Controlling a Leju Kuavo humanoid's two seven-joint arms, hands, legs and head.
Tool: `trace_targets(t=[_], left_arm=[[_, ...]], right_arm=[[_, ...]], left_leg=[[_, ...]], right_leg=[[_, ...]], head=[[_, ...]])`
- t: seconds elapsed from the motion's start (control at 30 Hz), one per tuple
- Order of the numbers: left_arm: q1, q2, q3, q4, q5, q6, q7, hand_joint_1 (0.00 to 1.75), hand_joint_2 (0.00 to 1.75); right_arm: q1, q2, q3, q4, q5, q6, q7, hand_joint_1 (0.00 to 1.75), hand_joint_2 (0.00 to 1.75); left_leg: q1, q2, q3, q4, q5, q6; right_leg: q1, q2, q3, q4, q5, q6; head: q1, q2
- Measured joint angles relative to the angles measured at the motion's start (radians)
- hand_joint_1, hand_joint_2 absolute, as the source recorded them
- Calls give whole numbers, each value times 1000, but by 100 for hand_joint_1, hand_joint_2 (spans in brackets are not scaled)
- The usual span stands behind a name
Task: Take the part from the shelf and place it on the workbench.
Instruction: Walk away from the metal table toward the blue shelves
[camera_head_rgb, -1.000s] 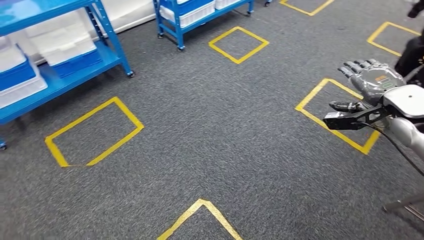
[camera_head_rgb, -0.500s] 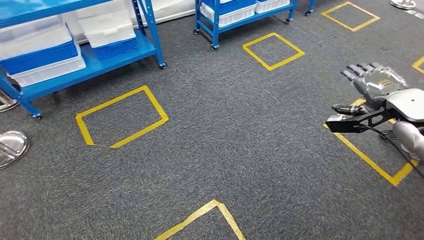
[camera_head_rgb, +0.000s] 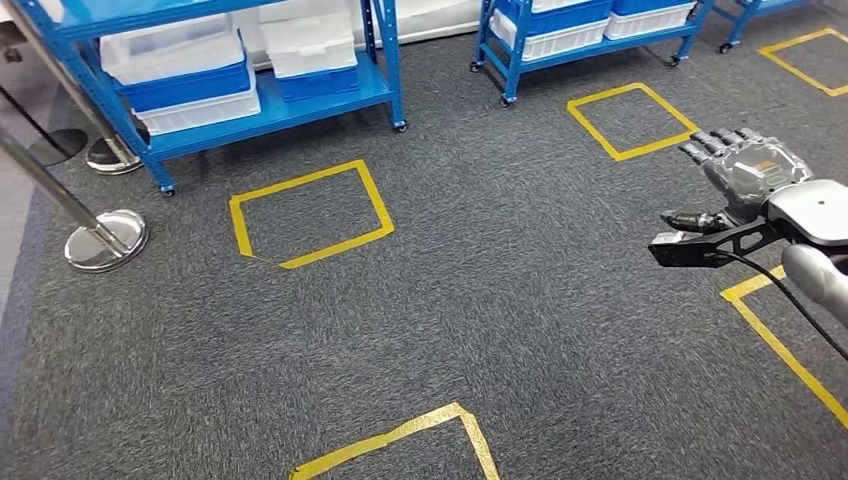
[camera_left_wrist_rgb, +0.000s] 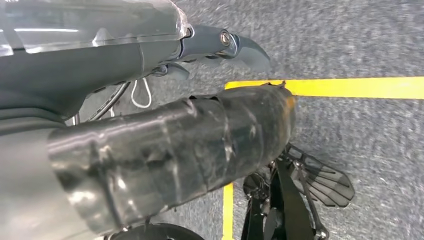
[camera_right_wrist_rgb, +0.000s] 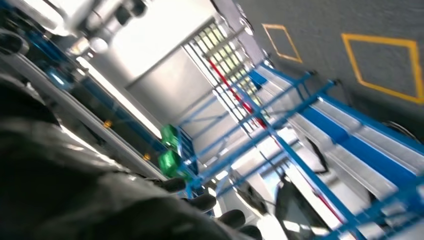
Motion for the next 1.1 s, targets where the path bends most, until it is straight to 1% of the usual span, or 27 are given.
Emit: trace_targets(t=[0.03, 0.07, 0.1, 0.13, 0.17, 0.2, 0.27, 0.3, 0.33, 0.4, 0.43, 0.47, 0.5, 0.53, 0.57, 0.6, 0.63, 0.67, 0.7, 0.77, 0.8, 0.83, 0.9, 0.97, 1.0, 1.03, 1.1], left_arm=[[1, 0, 0, 0, 0, 0, 0, 0, 0], [1, 1, 0, 0, 0, 0, 0, 0, 0], [0, 1, 0, 0, 1, -1, 0, 0, 0], [0, 2, 0, 0, 1, -2, 0, 0, 0], [-1, 2, 0, 0, 2, -3, 0, 0, 0], [-1, 2, 0, 0, 3, -3, 1, 0, 0], [0, 2, 0, 0, 4, -4, 2, 0, 0], [1, 2, 1, 0, 5, -3, 2, 0, 0], [1, 2, 1, 0, 6, -4, 2, 0, 0], [0, 2, 1, 0, 7, -4, 2, 0, 0], [-1, 2, 2, 0, 8, -4, 2, 0, 0], [-2, 2, 2, 0, 8, -4, 1, 0, 0], [-3, 2, 2, 0, 8, -4, 0, 0, 0], [-3, 2, 3, 0, 7, -4, 0, 0, 0], [-4, 2, 3, 0, 7, -5, -1, 0, 0], [-4, 2, 3, 0, 6, -5, -2, 0, 0], [-4, 2, 3, 0, 4, -5, -2, 0, 0], [-5, 2, 3, 0, 3, -5, -3, 0, 0], [-5, 2, 4, 0, 3, -4, -4, 0, 0], [-2, 2, 5, 0, 3, -2, -4, 0, 0], [0, 2, 5, 0, 3, -1, -4, 0, 0], [1, 1, 6, 0, 2, 0, -4, 0, 0], [0, 1, 6, 0, 2, 1, -4, 0, 0], [-1, 1, 6, 0, 2, 2, -4, 0, 0], [-1, 1, 6, 0, 2, 1, -4, 0, 0], [-1, 1, 6, 0, 2, 1, -4, 0, 0], [0, 2, 6, 0, 1, 0, -3, 0, 0]], right_arm=[[1, 0, 0, 0, 0, 0, 0, 0, 0], [1, 1, 0, 0, 0, 0, -1, 0, 0], [0, 1, -1, 0, 0, 1, -3, 0, 0], [0, 0, -1, 0, -1, 3, -5, 0, 0], [-1, 1, -2, 0, -2, 4, -9, 0, 0], [-1, 1, -2, 0, -4, 6, -12, 0, 0], [-2, 3, -3, 0, -4, 8, -17, 0, 0], [-3, 4, -3, 0, -4, 9, -18, 0, 0], [-5, 5, -3, 0, -4, 10, -19, 0, 0], [-9, 5, -3, 0, -4, 11, -20, 0, 0], [-9, 4, -3, 1, -3, 12, -20, 0, 0], [-7, 4, -2, 2, -2, 13, -20, 0, 0], [-5, 4, -2, 3, -2, 13, -20, 0, 0], [-4, 4, -1, 4, -1, 13, -21, 0, 0], [-3, 4, -1, 5, -1, 12, -21, 0, 0], [-4, 4, -1, 6, -1, 11, -21, 0, 0], [-5, 4, -1, 6, -1, 10, -21, 0, 0], [-5, 4, -1, 7, -1, 8, -20, 0, 0], [-4, 4, -1, 8, -1, 7, -20, 0, 0], [-4, 6, 0, 9, -1, 4, -20, 0, 0], [-4, 9, 0, 9, -1, 3, -20, 0, 0], [-4, 11, 0, 9, -1, 1, -20, 0, 0], [-4, 12, 0, 10, -1, -1, -20, 0, 0], [-3, 10, 1, 11, -1, -1, -20, 0, 0], [-3, 11, 1, 11, -1, -1, -20, 0, 0], [-3, 11, 2, 12, -1, -1, -20, 0, 0], [-2, 11, 2, 12, -6, -7, -20, 0, 0]], left_leg=[[0, 5, 24, -40, 25, 1], [-1, 20, 63, -106, 56, 3], [-6, 42, 102, -175, 77, 8], [-10, 60, 130, -227, 91, 14], [-14, 70, 144, -255, 95, 20], [-18, 68, 146, -264, 92, 26], [-14, 42, 146, -270, 96, 37], [-11, 30, 149, -276, 99, 43], [-8, 19, 154, -282, 102, 48], [-5, -3, 159, -288, 105, 53], [-5, -15, 158, -287, 105, 54], [-6, -29, 158, -286, 105, 55], [-6, -43, 159, -284, 105, 55], [-6, -57, 159, -281, 104, 54], [-6, -72, 159, -277, 103, 53], [-7, -85, 158, -274, 101, 51], [-7, -99, 155, -270, 100, 48], [-7, -111, 149, -267, 101, 43], [-6, -123, 143, -267, 103, 38], [-3, -143, 133, -267, 107, 26], [-4, -128, 128, -259, 101, 20], [-6, -101, 117, -236, 86, 15], [-7, -29, 68, -133, 29, 4], [-2, -3, 11, -15, -18, -2], [-1, 0, 1, 8, -19, -3], [0, 2, 10, -8, -1, -3], [-2, 12, 77, -131, 59, 5]], right_leg=[[0, -15, 1, 1, -2, 1], [1, -30, 4, 2, -5, 3], [4, -43, 6, 3, -9, 6], [7, -55, 9, 4, -12, 10], [11, -67, 11, 4, -14, 14], [14, -78, 12, 3, -16, 18], [14, -93, 18, 0, -20, 28], [11, -76, 19, 7, -29, 34], [8, -47, 11, 31, -48, 38], [5, 22, -40, 140, -108, 42], [5, 38, -76, 209, -135, 43], [5, 45, -105, 259, -146, 43], [4, 48, -120, 278, -137, 43], [3, 51, -115, 254, -107, 42], [1, 60, -94, 198, -64, 41], [-2, 82, -68, 134, -29, 39], [-4, 104, -44, 74, -6, 37], [-5, 120, -29, 37, 3, 36], [-4, 126, -24, 22, 1, 34], [-4, 102, -22, 16, 2, 27], [-6, 88, -19, 12, 3, 22], [-7, 75, -16, 8, 5, 14], [-4, 47, -10, 3, 4, 3], [0, 18, -9, 3, 2, -2], [1, 4, -8, 4, 0, -2], [2, -8, -6, 4, -1, -2], [4, -28, 0, 4, -6, 1]], head=[[0, 0], [0, 0], [0, 0], [0, 0], [1, 0], [1, 0], [1, 0], [1, 0], [2, 0], [3, 0], [3, 0], [3, 0], [3, 0], [3, 0], [3, 0], [3, 0], [3, 0], [3, 0], [2, 0], [2, 0], [2, 0], [0, 0], [-3, 0], [-4, 0], [-4, 0], [-5, 0], [-4, 0]])
